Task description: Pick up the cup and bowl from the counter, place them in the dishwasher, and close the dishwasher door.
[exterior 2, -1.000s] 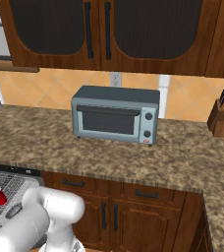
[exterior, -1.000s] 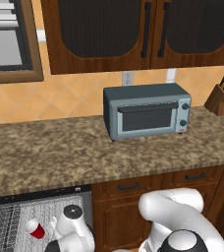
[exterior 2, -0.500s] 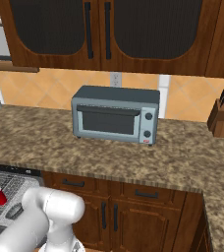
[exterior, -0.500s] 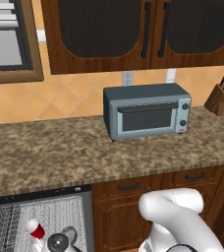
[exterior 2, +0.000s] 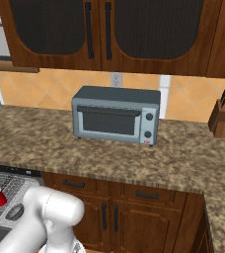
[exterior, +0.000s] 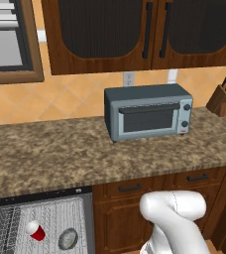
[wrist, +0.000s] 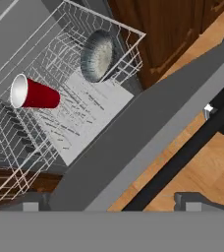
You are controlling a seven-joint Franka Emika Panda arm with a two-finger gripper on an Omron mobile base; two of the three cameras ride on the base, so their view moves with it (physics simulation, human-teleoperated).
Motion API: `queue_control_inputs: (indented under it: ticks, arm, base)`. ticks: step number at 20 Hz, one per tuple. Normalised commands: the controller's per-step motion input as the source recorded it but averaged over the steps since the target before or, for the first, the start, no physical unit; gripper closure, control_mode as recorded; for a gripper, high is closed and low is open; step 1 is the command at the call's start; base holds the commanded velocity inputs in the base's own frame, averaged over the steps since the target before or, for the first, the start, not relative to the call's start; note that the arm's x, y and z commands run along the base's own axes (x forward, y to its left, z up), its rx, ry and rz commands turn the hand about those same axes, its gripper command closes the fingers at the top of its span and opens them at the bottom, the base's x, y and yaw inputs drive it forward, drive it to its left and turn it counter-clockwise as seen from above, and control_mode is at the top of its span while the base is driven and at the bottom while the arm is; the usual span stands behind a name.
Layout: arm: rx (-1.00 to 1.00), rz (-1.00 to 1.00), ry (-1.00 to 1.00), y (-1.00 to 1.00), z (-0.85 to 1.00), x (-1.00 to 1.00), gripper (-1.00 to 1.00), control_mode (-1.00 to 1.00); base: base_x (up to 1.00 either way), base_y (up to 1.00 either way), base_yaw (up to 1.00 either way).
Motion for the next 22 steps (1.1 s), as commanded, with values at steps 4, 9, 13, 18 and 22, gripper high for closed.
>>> queue_control_inputs:
  ticks: [4, 9, 13, 18, 22]
  arm:
    - [-0.13, 0.08, 0.00, 0.27, -0.40, -0.04, -1.00, -1.00]
    - [-0.11, 0.09, 0.00, 0.09, -0.53, 0.00, -1.00, -1.00]
    - [-0.12, 0.10, 0.00, 0.04, -0.62, 0.00, -1.00, -1.00]
    - [-0.20, 0.19, -0.01, 0.23, -0.53, -0.04, -1.00, -1.00]
    - [-0.31, 0.33, -0.02, 0.43, -0.51, -0.10, -1.00, -1.00]
  base:
    - [0.00, 0.00, 0.00]
    - [0.00, 0.00, 0.00]
    - [0.00, 0.00, 0.00]
    - [0.00, 0.00, 0.00]
    - [0.00, 0.00, 0.00]
